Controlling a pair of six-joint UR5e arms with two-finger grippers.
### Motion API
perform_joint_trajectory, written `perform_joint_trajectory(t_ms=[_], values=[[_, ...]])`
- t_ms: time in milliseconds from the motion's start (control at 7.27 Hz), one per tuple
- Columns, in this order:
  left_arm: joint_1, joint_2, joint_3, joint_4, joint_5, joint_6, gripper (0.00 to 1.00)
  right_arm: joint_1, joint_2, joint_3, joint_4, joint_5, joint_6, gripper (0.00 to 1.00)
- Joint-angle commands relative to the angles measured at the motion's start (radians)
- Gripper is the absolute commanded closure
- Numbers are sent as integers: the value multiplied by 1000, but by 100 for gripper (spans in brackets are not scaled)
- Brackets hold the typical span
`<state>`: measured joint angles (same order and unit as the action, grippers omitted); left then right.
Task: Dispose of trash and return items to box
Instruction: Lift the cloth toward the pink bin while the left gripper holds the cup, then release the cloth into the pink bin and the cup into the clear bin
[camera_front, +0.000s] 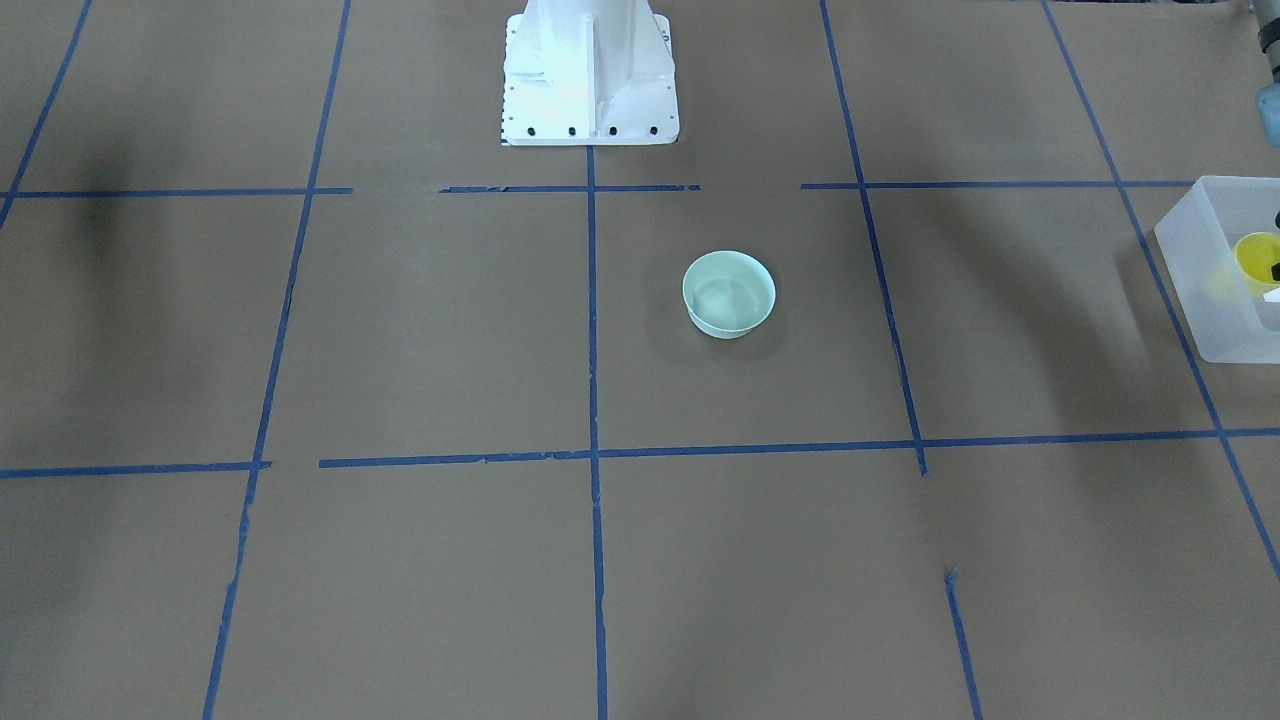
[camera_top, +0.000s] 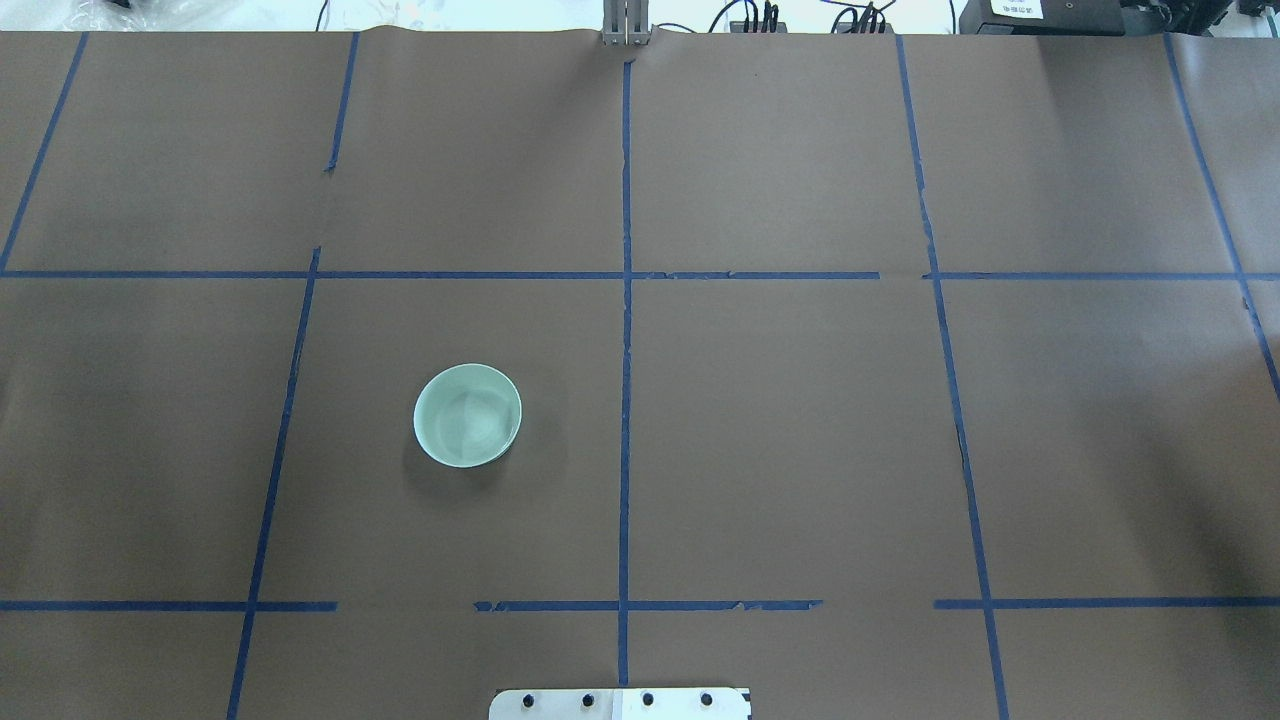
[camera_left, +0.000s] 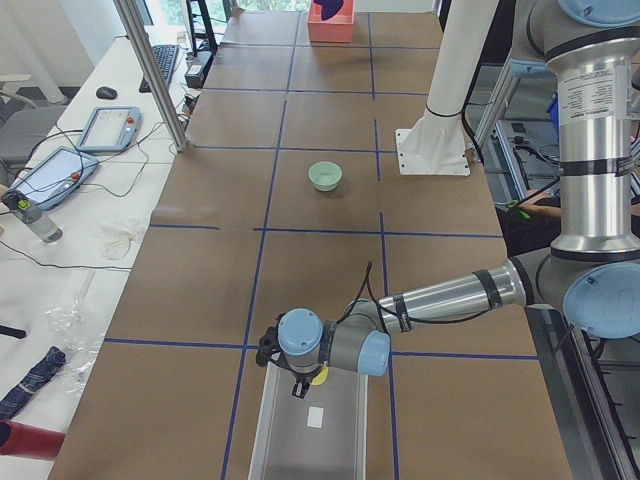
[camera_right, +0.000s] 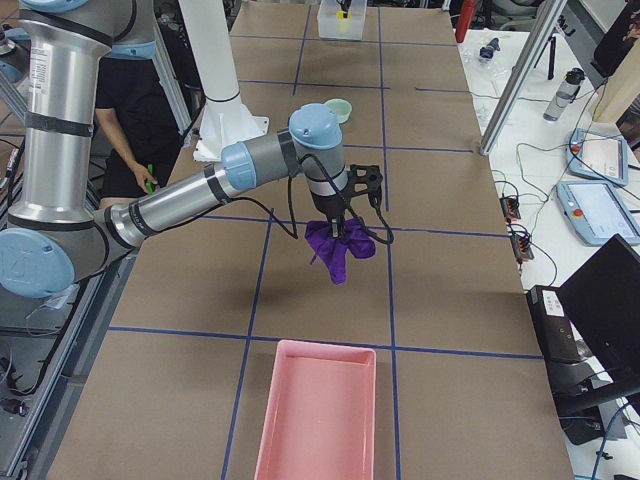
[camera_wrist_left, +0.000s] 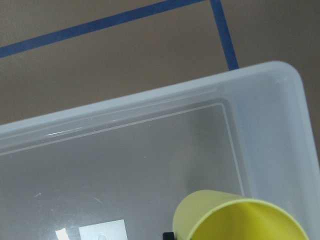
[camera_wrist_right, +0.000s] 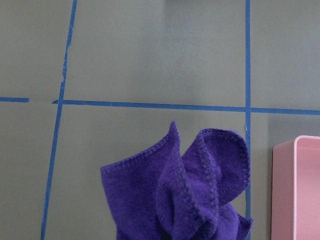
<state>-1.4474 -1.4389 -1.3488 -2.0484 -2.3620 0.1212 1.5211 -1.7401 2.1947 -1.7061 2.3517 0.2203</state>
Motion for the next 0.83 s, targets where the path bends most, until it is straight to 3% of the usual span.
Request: perform_joint_trajectory(t_ms=[0,138,550,688], values=[[5,0,2,-25,3,6,1,17,-6,-3,-3,-3,-21,100],[4,2,-10,-26,3,5,1,33,-13,-9,-3,-8,-51,100],[-10,72,-212,-13,21,3,1,108,-21,-29,-64,-17,-198,100],[-49,71,-267,22,103,2,1,143,-21,-56,-73,-40,-269,100]])
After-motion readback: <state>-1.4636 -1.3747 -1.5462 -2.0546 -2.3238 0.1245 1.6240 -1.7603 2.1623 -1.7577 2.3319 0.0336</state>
